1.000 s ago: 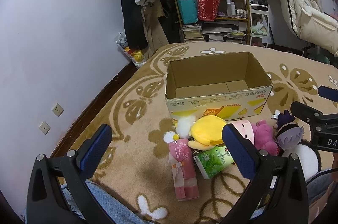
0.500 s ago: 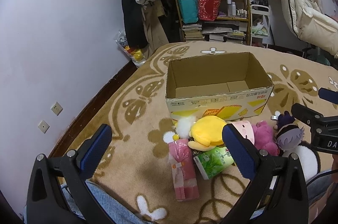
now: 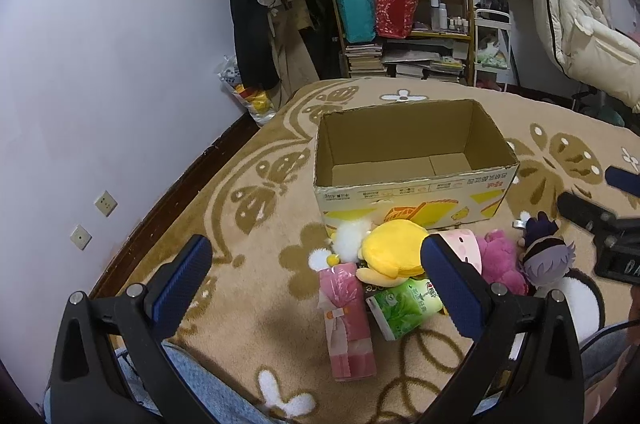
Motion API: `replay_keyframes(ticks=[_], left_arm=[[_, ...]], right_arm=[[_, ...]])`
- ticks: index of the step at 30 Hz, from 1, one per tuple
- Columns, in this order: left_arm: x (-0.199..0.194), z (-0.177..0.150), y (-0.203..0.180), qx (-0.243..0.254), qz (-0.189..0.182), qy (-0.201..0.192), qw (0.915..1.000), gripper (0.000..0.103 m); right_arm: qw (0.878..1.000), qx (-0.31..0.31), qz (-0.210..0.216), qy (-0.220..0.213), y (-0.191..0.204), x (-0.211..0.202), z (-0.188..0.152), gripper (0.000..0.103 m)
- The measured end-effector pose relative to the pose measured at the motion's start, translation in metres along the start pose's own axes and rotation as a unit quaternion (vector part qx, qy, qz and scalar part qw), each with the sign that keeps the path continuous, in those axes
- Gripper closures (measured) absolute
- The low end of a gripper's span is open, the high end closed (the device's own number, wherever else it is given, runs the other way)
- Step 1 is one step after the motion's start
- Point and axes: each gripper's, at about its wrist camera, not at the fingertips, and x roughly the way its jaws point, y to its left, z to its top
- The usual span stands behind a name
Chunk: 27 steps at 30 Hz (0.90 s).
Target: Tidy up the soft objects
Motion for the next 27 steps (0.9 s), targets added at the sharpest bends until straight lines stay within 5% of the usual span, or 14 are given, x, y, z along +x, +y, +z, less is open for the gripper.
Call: replay_keyframes(ticks=[5, 27], left_arm=[[0.002, 0.004, 0.002, -0.003, -0.011, 0.003, 0.9999, 0.0], [0.038, 0.027, 0.012, -0.035, -0.042, 0.029, 0.9981, 0.0]], right_arm=[[0.999, 0.036, 0.008, -0.023, -0.015, -0.007, 0.004, 0.0], [0.996, 0.082, 0.003, 0.036, -0.042, 0.027, 0.012, 0.0]])
